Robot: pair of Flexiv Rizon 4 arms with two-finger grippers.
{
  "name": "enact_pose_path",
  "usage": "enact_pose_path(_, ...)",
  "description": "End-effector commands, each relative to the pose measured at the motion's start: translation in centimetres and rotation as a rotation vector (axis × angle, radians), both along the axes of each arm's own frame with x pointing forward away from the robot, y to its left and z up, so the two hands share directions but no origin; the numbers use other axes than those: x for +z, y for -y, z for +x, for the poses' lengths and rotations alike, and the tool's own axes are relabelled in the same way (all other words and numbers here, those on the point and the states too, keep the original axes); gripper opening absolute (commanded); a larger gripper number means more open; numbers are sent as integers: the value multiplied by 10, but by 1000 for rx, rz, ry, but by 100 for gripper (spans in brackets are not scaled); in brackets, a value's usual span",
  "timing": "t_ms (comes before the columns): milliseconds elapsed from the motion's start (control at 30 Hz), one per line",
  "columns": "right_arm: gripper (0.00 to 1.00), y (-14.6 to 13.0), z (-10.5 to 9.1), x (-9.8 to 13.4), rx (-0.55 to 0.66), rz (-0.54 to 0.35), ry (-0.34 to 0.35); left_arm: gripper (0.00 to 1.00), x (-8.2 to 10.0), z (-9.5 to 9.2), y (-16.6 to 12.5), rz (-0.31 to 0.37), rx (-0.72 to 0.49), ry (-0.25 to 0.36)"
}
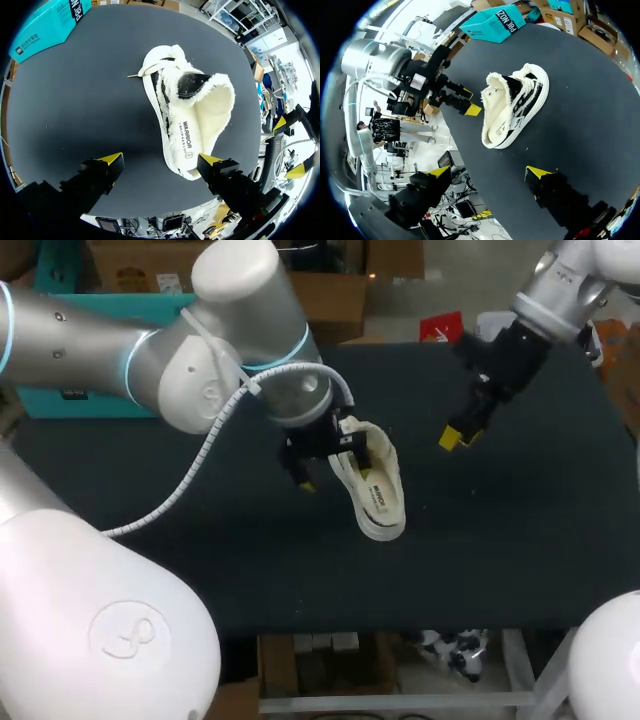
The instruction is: Open the shoe tongue, take the insole out of the shoe, put the insole back into the shoe, and pack the shoe into the shoebox
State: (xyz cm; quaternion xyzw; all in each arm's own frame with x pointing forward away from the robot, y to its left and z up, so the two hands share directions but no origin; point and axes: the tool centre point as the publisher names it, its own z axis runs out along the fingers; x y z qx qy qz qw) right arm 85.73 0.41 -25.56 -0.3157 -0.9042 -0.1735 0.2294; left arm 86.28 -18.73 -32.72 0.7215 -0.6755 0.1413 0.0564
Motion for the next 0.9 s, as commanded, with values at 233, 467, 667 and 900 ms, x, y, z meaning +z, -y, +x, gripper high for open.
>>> enact_pose_path(233,100,23,-8,-13,291,-147,259,63,-23,11,13,38,101,-11)
enact_pose_path(467,100,41,-11,-22,433,-170,401,42,-27,19,18,43,162,-3)
enact_pose_path(667,100,51,-12,-28,513,-191,449,46,-28,34,20,48,199,0)
enact_pose_path(900,100,51,-13,-28,523,-192,449,0,-30,48,23,13,238,-19)
